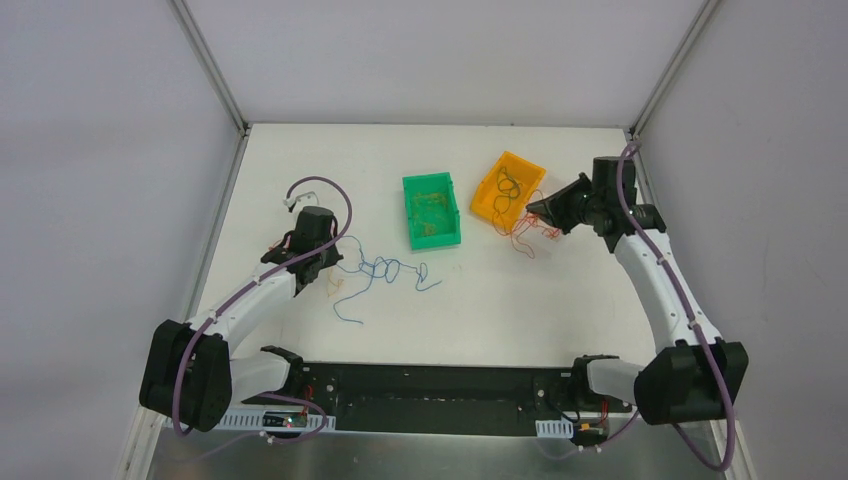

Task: Untangle the cables

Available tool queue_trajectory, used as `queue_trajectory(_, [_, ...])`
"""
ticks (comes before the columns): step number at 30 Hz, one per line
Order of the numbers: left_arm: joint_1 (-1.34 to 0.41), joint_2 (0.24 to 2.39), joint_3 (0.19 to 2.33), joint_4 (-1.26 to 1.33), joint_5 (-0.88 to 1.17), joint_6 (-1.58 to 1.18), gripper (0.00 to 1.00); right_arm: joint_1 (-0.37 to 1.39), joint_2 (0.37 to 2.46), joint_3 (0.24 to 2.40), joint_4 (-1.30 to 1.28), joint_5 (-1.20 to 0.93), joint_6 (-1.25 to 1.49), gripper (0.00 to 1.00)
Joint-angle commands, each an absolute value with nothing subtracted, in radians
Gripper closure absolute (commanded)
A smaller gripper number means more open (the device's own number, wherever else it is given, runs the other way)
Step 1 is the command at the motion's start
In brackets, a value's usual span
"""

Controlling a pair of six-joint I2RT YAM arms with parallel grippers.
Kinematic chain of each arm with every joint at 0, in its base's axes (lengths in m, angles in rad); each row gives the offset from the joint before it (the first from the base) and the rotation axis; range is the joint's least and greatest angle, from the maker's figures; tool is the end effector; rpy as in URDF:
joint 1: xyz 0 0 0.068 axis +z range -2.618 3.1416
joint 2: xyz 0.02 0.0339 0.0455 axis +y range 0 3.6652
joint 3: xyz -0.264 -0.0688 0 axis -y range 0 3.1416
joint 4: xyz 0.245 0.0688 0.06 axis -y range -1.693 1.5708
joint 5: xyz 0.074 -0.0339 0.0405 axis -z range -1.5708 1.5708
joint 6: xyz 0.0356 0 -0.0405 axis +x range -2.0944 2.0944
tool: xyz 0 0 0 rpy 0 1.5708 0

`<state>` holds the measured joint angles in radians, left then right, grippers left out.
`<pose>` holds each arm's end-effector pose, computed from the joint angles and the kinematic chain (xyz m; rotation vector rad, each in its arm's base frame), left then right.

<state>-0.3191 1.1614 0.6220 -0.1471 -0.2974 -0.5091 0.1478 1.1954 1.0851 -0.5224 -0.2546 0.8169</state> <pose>0.2307 -0.0652 0.2128 -0.3671 2.1939 -0.1184 0.2566 0.0473 0.3277 0.6137 2.2193 0.8007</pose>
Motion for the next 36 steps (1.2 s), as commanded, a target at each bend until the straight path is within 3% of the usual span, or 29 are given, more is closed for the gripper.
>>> queue_trajectory(1, [-0.316,1.141,0.615,-0.135,-0.316,-0.512,1.00,0.041,1.270,1.152,-0.461,-0.400,0.809,1.00])
queue_trajectory(15, [-0.315,1.152,0.617,-0.131,-0.312,-0.506,1.00,-0.124,1.566,1.314,-0.387,-0.381,0.714,1.00])
queue_trajectory(26, [-0.315,1.153,0.618,-0.129,-0.313,-0.505,1.00,-0.130,1.612,1.504,-0.480,-0.187,0.736,1.00])
queue_trajectory(36, [-0.314,1.152,0.617,-0.130,-0.313,-0.503,1.00,-0.129,1.588,1.363,-0.392,-0.027,0.760,1.00])
